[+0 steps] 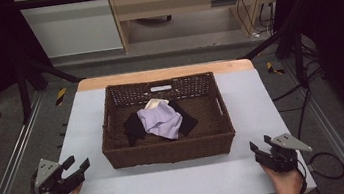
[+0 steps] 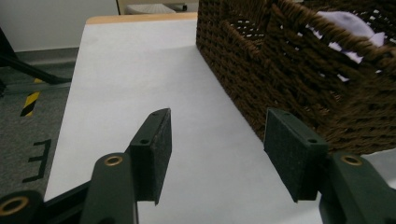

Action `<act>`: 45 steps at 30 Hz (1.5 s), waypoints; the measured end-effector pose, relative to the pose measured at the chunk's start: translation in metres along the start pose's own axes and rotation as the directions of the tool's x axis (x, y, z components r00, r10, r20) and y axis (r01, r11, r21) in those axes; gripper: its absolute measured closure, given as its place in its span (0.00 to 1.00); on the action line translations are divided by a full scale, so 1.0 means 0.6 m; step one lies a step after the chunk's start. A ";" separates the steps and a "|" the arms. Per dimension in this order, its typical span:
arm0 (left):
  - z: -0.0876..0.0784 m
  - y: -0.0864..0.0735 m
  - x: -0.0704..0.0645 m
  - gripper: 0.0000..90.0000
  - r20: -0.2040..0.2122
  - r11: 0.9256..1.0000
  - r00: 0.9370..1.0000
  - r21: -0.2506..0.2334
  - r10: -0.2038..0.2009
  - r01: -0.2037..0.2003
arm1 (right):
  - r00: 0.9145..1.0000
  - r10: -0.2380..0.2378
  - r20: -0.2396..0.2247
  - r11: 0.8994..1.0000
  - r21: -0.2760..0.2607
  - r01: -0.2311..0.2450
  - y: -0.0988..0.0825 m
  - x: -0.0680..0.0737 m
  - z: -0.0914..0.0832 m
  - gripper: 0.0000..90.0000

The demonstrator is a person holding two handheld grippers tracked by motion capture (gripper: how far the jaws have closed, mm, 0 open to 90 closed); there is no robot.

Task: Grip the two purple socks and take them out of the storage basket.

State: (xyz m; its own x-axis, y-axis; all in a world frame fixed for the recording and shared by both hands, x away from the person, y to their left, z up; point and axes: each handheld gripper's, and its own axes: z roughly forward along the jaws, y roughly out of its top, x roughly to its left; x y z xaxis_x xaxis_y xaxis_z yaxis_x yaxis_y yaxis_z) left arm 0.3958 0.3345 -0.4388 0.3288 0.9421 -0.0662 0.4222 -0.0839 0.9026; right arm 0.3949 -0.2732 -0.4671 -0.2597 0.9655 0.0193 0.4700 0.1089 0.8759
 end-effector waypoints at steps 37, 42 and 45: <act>-0.033 0.098 -0.039 0.42 0.088 0.988 0.996 -0.151 -0.015 0.028 | 1.000 -0.002 -0.018 1.000 -0.019 0.002 0.004 0.005 -0.002 0.42; -0.030 0.127 -0.052 0.42 0.100 0.985 0.995 -0.172 0.010 0.008 | 1.000 -0.002 -0.017 1.000 -0.017 0.002 0.003 0.004 -0.002 0.42; -0.027 0.141 -0.060 0.43 0.107 0.984 0.994 -0.179 0.024 -0.004 | 1.000 0.000 -0.018 1.000 -0.014 -0.001 0.004 0.004 -0.001 0.42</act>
State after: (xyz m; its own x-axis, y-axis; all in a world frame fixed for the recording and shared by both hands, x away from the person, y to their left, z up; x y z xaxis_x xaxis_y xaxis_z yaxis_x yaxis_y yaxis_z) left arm 0.4058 0.2985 -0.3533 0.4276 0.8995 -0.0902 0.2625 -0.0281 0.9645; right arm 0.3947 -0.2707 -0.4649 -0.2746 0.9611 0.0283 0.4580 0.1049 0.8827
